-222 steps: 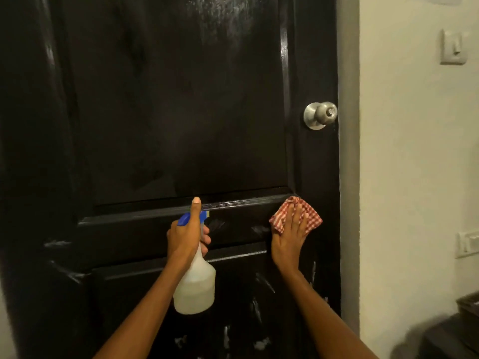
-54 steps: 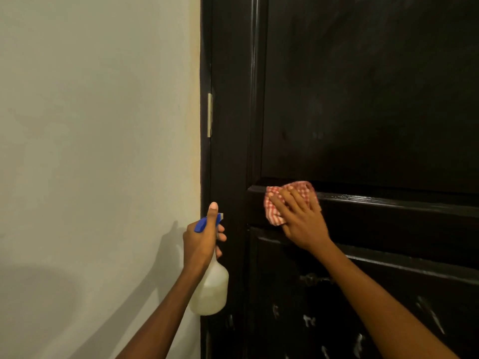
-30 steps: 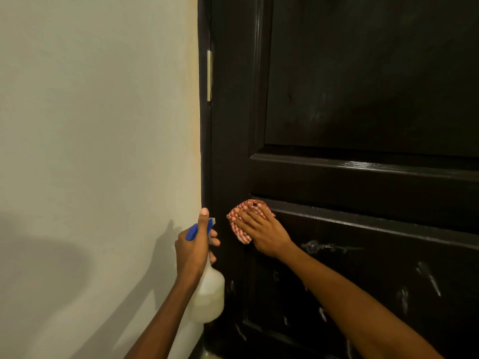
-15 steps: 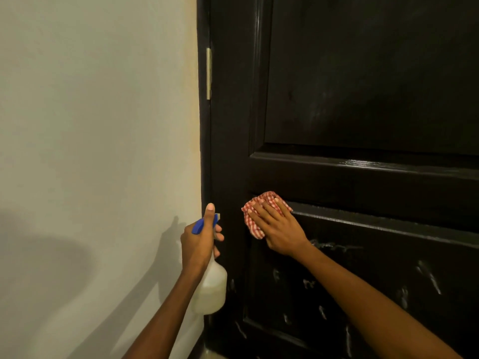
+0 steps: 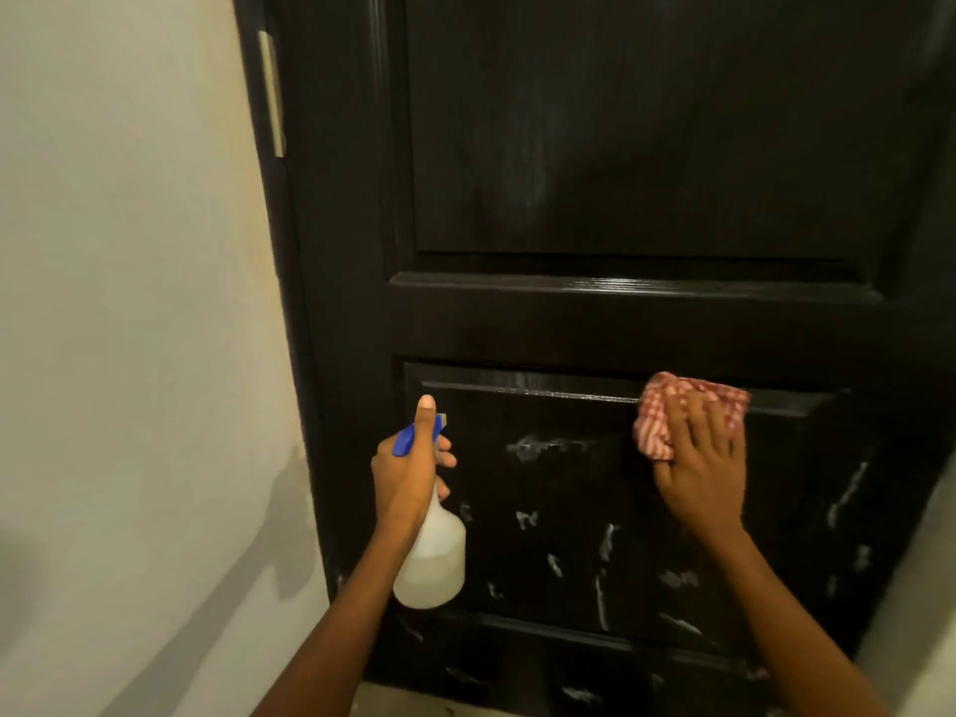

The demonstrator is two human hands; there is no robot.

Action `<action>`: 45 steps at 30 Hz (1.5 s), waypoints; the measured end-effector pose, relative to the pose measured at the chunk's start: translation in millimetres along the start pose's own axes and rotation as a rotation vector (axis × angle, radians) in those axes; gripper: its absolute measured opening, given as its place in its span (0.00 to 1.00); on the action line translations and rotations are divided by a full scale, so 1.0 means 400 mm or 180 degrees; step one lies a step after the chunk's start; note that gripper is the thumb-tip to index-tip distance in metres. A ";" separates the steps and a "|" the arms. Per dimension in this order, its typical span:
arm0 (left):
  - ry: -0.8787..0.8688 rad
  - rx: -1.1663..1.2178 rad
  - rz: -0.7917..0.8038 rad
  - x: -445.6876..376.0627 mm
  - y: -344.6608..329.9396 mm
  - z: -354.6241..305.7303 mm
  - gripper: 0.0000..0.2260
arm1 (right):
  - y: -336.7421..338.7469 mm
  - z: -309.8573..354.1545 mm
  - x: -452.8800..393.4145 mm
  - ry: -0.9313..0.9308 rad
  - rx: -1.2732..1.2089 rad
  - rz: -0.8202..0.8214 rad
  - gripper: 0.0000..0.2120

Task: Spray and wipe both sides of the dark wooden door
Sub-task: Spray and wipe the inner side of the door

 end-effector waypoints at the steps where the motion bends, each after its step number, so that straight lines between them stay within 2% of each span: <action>1: 0.0005 -0.0027 0.0023 0.000 -0.008 0.005 0.26 | 0.008 -0.058 0.019 -0.0514 -0.0180 -0.0095 0.37; 4: -0.0010 0.0007 0.0063 -0.002 -0.015 0.015 0.25 | 0.009 -0.098 0.030 -0.1601 -0.0839 -0.0419 0.43; 5: -0.0016 0.0013 0.0057 -0.002 -0.013 0.019 0.25 | 0.001 -0.070 0.020 -0.1733 -0.1020 -0.0456 0.44; 7: -0.0021 0.0007 0.0028 -0.003 -0.003 0.022 0.25 | -0.016 0.026 -0.005 -0.1618 -0.1116 -0.0424 0.44; 11: -0.0118 -0.0016 -0.0064 -0.011 0.029 0.007 0.24 | -0.087 0.273 -0.029 -0.0548 -0.0868 0.0077 0.43; 15: -0.0212 -0.0124 -0.0143 -0.017 0.036 -0.010 0.26 | -0.095 0.491 -0.063 0.0897 -0.0557 0.0166 0.40; 18: -0.0162 -0.0269 -0.0136 -0.012 0.003 -0.010 0.26 | -0.082 0.503 -0.076 0.1595 -0.0136 0.0306 0.40; 20: -0.0157 -0.0247 -0.0052 -0.006 -0.036 -0.010 0.26 | -0.064 0.440 -0.072 0.1694 0.0042 0.0297 0.39; 22: -0.0168 -0.0176 0.0079 0.004 -0.083 -0.011 0.26 | -0.048 0.335 -0.064 0.1416 0.0018 0.0185 0.38; 26: -0.0211 -0.0011 0.0394 0.037 -0.201 -0.022 0.26 | -0.010 0.046 -0.018 0.0484 -0.0095 0.0062 0.40; 30: -0.0138 0.0000 0.0632 0.084 -0.315 -0.019 0.27 | 0.048 -0.264 0.037 -0.0744 -0.0080 0.0132 0.39; 32: -0.0148 -0.0033 0.0718 0.104 -0.358 -0.023 0.28 | 0.078 -0.357 0.066 -0.1206 -0.0100 0.0044 0.38; 37: -0.0155 -0.0106 0.0943 0.139 -0.443 -0.029 0.29 | 0.130 -0.402 0.008 -0.1972 -0.0663 -0.0258 0.43; 40: -0.0172 -0.0156 0.1026 0.146 -0.486 -0.030 0.29 | 0.140 -0.404 -0.004 -0.2207 -0.0912 -0.0547 0.44; 45: -0.0162 -0.0142 0.1129 0.167 -0.536 -0.006 0.29 | 0.029 -0.447 0.135 -0.3194 -0.1703 -0.0693 0.43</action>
Point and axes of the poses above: each hand's wrist, its own x-axis away from the middle knuckle, its own y-axis out of the back of the hand, z = x × y, the point moved 10 cm from there along -x, towards the middle knuckle, and after that the axes turned 3 degrees about z, right-handed, at the moved point
